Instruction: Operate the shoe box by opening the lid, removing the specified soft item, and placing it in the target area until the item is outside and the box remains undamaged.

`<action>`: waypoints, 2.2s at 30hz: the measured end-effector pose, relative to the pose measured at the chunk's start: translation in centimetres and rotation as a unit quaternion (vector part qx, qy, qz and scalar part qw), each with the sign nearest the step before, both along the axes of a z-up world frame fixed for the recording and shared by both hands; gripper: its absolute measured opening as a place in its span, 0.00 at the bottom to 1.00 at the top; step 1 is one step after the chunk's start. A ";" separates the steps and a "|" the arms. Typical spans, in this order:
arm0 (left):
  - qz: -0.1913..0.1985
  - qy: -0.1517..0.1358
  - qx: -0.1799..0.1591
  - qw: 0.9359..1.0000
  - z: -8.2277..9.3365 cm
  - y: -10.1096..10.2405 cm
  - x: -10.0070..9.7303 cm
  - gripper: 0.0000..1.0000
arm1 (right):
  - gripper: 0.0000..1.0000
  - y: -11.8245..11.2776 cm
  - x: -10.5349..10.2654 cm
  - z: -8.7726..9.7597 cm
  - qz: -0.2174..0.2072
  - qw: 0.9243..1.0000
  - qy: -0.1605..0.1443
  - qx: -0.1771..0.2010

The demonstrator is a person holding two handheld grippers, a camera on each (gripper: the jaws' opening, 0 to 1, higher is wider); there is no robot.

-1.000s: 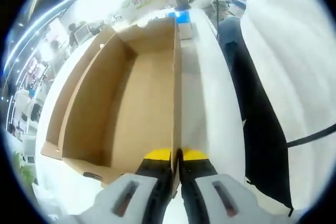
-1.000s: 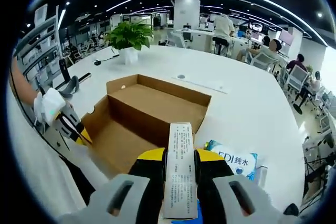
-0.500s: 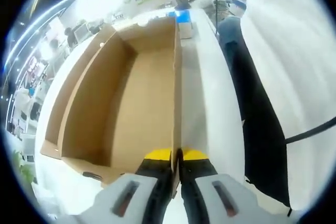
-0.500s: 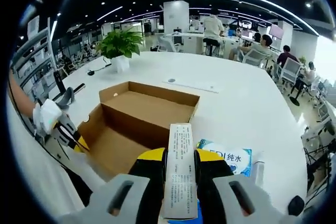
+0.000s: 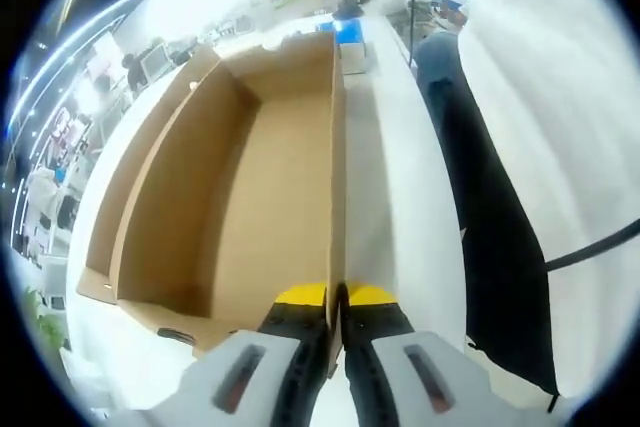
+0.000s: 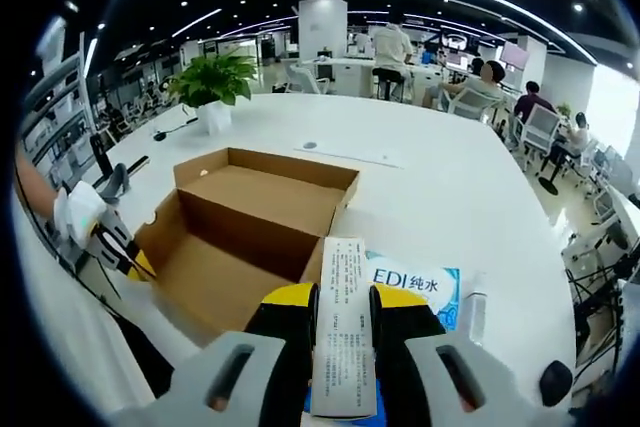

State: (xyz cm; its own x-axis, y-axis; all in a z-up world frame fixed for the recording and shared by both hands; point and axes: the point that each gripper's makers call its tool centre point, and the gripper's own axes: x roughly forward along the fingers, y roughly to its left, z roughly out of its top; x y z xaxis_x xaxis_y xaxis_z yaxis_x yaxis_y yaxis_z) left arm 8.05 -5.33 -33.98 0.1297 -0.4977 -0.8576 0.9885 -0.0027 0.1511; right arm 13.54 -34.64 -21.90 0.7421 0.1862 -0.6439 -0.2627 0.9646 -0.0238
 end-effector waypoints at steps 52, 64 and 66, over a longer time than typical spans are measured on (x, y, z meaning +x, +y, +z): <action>0.001 -0.001 -0.001 1.000 0.1 0.0 0.0 0.03 | 0.19 -11.9 -4.1 -1.9 -0.073 0.994 0.021 -0.074; 0.008 0.001 0.002 1.000 0.1 0.0 0.0 0.03 | 0.19 -14.7 -4.5 -2.4 -0.101 0.992 0.023 -0.076; 0.009 0.001 0.002 1.000 0.0 0.0 0.1 0.03 | 0.19 -15.3 -4.4 -2.8 -0.106 0.992 0.023 -0.068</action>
State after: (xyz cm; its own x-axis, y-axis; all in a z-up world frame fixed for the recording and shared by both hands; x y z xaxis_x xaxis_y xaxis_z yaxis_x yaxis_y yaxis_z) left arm 8.11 -5.33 -33.93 0.1360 -0.4911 -0.8604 0.9888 0.0140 0.1483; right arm 9.11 -49.91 -24.68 0.7251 -0.0612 -0.6859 -0.0582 0.9870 -0.1496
